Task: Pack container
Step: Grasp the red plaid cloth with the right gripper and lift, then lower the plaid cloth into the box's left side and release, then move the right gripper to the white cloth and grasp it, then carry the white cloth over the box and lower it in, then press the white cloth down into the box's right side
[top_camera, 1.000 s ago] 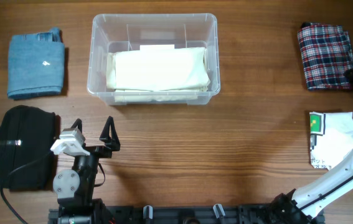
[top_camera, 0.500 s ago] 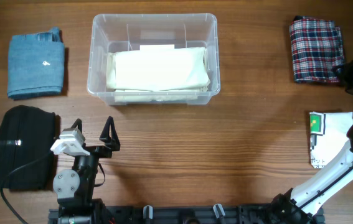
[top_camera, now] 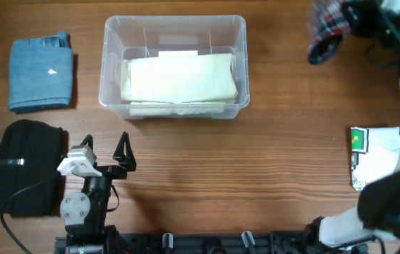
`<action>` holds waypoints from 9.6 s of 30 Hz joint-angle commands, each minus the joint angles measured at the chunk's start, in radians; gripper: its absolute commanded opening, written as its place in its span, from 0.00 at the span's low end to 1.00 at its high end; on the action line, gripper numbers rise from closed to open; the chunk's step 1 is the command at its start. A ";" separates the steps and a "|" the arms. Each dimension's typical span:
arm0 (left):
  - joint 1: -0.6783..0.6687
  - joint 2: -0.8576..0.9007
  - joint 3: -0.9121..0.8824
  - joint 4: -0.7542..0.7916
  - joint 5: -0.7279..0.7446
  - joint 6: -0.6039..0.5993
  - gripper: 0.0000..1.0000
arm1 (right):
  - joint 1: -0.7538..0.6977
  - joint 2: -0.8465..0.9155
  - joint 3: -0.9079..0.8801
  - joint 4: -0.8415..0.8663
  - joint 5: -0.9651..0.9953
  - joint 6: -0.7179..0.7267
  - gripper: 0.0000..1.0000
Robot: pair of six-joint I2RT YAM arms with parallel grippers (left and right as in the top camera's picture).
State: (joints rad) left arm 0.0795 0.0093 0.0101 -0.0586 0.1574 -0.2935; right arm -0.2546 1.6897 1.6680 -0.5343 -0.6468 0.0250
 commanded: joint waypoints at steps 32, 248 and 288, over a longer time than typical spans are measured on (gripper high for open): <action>-0.006 -0.005 -0.005 -0.004 -0.002 0.001 1.00 | 0.994 0.396 0.006 0.682 0.647 0.392 0.04; -0.006 -0.005 -0.005 -0.004 -0.002 0.001 1.00 | 0.804 -0.038 -0.494 0.597 0.817 -0.336 1.00; -0.006 -0.005 -0.005 -0.004 -0.002 0.001 1.00 | 0.720 0.734 0.503 -0.674 0.534 -0.126 1.00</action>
State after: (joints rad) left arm 0.0795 0.0090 0.0105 -0.0589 0.1574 -0.2935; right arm 0.4873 2.3970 2.1456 -1.1687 -0.1123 -0.1272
